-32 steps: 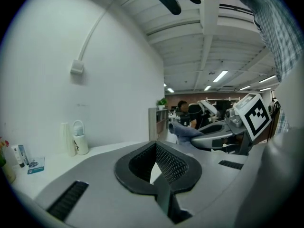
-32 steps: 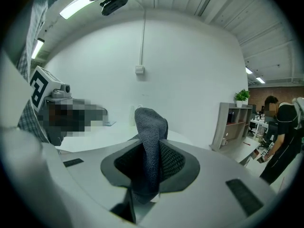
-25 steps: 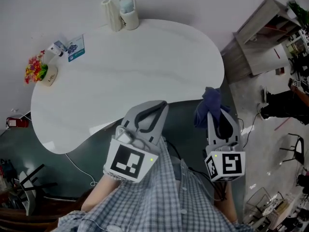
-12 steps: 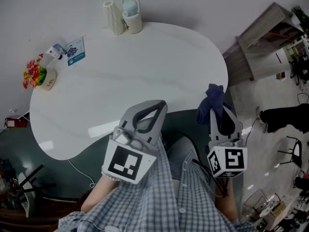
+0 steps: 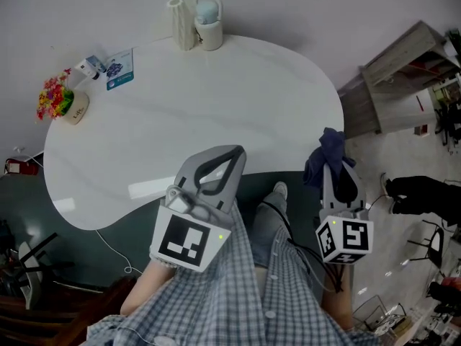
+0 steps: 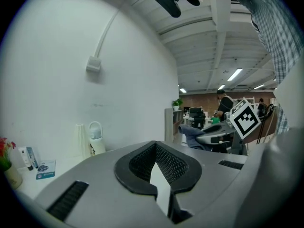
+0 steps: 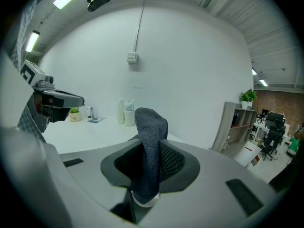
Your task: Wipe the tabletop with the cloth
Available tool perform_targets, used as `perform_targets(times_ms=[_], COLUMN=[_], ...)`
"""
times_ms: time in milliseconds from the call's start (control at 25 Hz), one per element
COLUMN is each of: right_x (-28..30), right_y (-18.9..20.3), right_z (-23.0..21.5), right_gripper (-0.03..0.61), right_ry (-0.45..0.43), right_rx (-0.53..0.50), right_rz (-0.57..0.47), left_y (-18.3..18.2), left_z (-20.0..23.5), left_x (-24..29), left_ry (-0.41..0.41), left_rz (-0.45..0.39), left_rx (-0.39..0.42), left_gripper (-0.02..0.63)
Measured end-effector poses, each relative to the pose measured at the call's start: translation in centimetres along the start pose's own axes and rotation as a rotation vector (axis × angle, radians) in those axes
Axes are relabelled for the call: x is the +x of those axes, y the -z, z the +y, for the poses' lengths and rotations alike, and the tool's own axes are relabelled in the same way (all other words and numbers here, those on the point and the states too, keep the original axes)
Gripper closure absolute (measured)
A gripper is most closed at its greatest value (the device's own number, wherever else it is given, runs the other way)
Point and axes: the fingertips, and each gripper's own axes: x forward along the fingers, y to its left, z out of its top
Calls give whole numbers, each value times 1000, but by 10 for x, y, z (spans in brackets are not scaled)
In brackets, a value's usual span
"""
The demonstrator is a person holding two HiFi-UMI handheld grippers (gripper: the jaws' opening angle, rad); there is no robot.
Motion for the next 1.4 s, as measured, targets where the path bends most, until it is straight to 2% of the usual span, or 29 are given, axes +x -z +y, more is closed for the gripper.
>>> perform_targets(times_ms=[440, 880, 1400], right_x=[35, 87, 155], right_y=[2, 22, 60], right_z=[-52, -116, -161], right_gripper=[495, 495, 495], right_ry=[-20, -82, -213], right_rx=[-62, -146, -240], right_rz=[25, 116, 218], left_y=[-1, -8, -11], left_z=[5, 3, -1], left_x=[19, 58, 87], left_ry=[-91, -190, -339], left_rz=[26, 52, 84], left_rx=[-36, -87, -127], left_gripper=[609, 609, 609])
